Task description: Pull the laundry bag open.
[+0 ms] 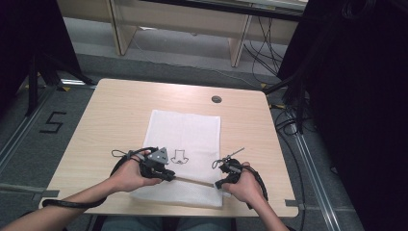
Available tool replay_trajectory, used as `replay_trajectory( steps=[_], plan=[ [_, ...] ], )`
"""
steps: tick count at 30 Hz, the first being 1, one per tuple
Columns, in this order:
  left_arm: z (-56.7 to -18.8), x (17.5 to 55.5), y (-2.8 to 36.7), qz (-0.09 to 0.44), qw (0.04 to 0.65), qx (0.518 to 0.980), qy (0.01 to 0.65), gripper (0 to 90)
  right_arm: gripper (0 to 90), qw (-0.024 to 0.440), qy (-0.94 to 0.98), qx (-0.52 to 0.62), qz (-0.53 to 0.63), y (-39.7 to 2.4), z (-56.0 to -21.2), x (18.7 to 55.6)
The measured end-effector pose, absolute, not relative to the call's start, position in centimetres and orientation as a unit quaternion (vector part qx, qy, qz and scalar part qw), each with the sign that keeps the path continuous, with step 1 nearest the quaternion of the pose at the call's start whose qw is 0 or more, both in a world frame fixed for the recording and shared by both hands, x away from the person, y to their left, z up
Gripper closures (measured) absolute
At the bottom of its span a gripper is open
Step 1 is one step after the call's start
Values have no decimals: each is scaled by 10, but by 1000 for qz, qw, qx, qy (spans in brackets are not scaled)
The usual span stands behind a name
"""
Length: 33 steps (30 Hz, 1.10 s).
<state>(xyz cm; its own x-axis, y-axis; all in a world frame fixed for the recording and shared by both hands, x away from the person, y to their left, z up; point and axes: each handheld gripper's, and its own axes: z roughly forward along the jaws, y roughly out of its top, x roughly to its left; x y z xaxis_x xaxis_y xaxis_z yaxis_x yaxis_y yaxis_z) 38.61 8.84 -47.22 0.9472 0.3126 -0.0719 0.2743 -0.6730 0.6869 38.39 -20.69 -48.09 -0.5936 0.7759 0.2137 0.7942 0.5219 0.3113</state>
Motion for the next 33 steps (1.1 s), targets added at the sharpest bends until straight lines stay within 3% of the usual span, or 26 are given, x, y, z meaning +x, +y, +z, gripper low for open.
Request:
replay_trajectory(
  steps=[3, 10, 14, 33],
  plan=[
    [-468, 383, 93, 9, 384, 906, 177, 822, 900, 29, -869, -457, -189, -206, -481, 383],
    [-470, 382, 97, 39, 364, 917, 160, 822, 900, 26, -870, -455, -190, -206, -481, 384],
    [-471, 385, 107, 14, 381, 905, 189, 822, 900, 27, -872, -448, -195, -207, -482, 386],
    [-471, 384, 123, 11, 391, 901, 189, 822, 900, 15, -875, -448, -182, -205, -480, 384]
  ],
)
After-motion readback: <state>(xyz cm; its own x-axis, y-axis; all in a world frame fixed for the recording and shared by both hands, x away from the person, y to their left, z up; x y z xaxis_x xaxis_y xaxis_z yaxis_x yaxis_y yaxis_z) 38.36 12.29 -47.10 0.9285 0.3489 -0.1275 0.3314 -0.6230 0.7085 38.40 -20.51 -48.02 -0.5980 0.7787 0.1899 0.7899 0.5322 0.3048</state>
